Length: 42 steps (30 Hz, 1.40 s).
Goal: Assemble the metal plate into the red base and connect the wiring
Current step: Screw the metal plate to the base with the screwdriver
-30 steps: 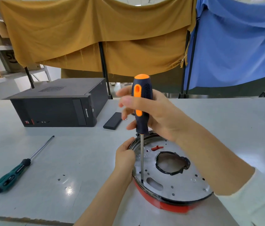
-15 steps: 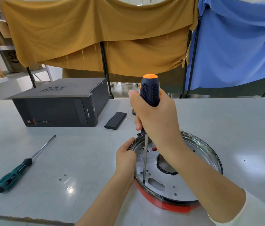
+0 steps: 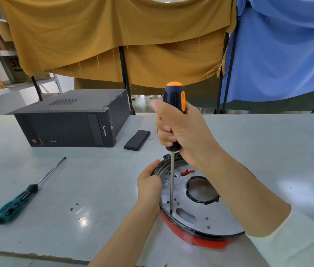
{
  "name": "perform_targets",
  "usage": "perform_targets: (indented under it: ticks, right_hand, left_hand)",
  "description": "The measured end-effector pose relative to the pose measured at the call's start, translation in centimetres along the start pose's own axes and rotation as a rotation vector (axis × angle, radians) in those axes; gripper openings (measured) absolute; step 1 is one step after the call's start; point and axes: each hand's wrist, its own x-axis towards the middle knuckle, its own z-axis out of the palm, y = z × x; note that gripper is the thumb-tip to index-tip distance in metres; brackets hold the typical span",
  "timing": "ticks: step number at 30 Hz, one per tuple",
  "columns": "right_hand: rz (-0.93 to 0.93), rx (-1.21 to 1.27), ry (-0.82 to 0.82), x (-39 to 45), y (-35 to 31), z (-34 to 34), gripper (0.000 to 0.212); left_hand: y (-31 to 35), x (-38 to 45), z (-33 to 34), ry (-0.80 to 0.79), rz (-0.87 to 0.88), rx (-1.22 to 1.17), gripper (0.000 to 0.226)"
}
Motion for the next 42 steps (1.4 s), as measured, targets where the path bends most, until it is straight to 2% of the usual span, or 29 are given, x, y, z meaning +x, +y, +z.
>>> perform_targets:
  ticks: [2, 3, 5, 7, 10, 12, 14, 15, 17, 18, 22, 24, 25, 28, 31, 33, 34, 36, 41, 42]
  right_hand:
    - [-0.132, -0.101, 0.273, -0.7, 0.7, 0.8, 0.028]
    - [-0.185, -0.139, 0.339, -1.0, 0.9, 1.0, 0.027]
    - [-0.239, -0.191, 0.355, -1.4, 0.6, 1.0, 0.024]
    - [-0.207, -0.187, 0.213, -1.4, -0.2, 0.3, 0.024]
    - [-0.017, -0.076, -0.169, -0.3, -1.6, -1.4, 0.032]
    - [0.038, -0.032, -0.404, 0.2, -2.2, -2.1, 0.021]
    - [0.045, 0.073, -0.527, 0.4, -2.3, -2.1, 0.009]
    - [0.062, 0.129, -0.541, 0.3, -2.2, -1.9, 0.017]
    - [0.087, 0.162, -0.464, 0.2, -1.9, -1.3, 0.035]
    - [0.072, 0.137, -0.360, 0.2, -1.6, -1.1, 0.038]
    - [-0.116, -0.030, 0.209, -0.5, -0.2, 0.4, 0.032]
    - [-0.179, -0.129, 0.318, -0.8, 0.0, 0.7, 0.028]
    - [-0.177, -0.160, 0.273, -0.8, -0.2, 0.5, 0.025]
    - [-0.049, -0.154, -0.081, -0.1, -1.2, -0.8, 0.011]
    - [0.062, -0.021, -0.381, 0.6, -1.8, -2.0, 0.020]
    - [0.063, 0.093, -0.485, 0.7, -1.8, -2.1, 0.005]
    - [0.071, 0.135, -0.489, 0.6, -1.7, -1.8, 0.009]
    - [0.083, 0.149, -0.389, 0.4, -1.4, -1.2, 0.027]
    - [-0.079, -0.089, 0.276, -0.6, -0.3, 0.7, 0.027]
    - [-0.118, -0.143, 0.353, -0.9, -0.3, 0.9, 0.026]
  left_hand:
    - [-0.1, -0.2, 0.1, 0.015, 0.006, -0.027, 0.070]
    - [-0.1, -0.3, 0.2, 0.012, 0.011, -0.028, 0.070]
    - [0.0, -0.4, 0.2, 0.007, 0.017, -0.016, 0.069]
    - [0.1, -0.4, 0.2, 0.008, 0.011, -0.003, 0.070]
    - [0.2, -0.2, 0.1, -0.009, 0.009, 0.018, 0.070]
    - [0.2, -0.1, 0.1, -0.036, 0.017, 0.044, 0.070]
    - [0.2, 0.0, 0.2, -0.055, 0.021, 0.062, 0.070]
    - [0.2, 0.1, 0.2, -0.059, 0.019, 0.058, 0.069]
    - [0.1, 0.1, 0.2, -0.049, 0.012, 0.038, 0.069]
    - [0.0, 0.1, 0.3, -0.037, 0.012, 0.029, 0.070]
    - [-0.1, -0.1, 0.4, 0.013, 0.010, -0.007, 0.067]
    - [-0.1, -0.1, 0.4, 0.012, 0.003, -0.015, 0.066]
    - [0.0, -0.2, 0.4, -0.002, 0.004, -0.009, 0.066]
    - [0.2, -0.3, 0.4, -0.048, 0.020, 0.026, 0.067]
    - [0.3, -0.3, 0.3, -0.059, 0.030, 0.051, 0.066]
    - [0.3, -0.2, 0.3, -0.051, 0.034, 0.060, 0.067]
    - [0.3, -0.3, 0.4, -0.048, 0.037, 0.063, 0.068]
    - [0.3, -0.4, 0.4, -0.039, 0.031, 0.056, 0.070]
    - [0.2, -0.4, 0.5, 0.001, 0.008, 0.013, 0.067]
    - [0.2, -0.4, 0.5, 0.006, 0.005, 0.008, 0.065]
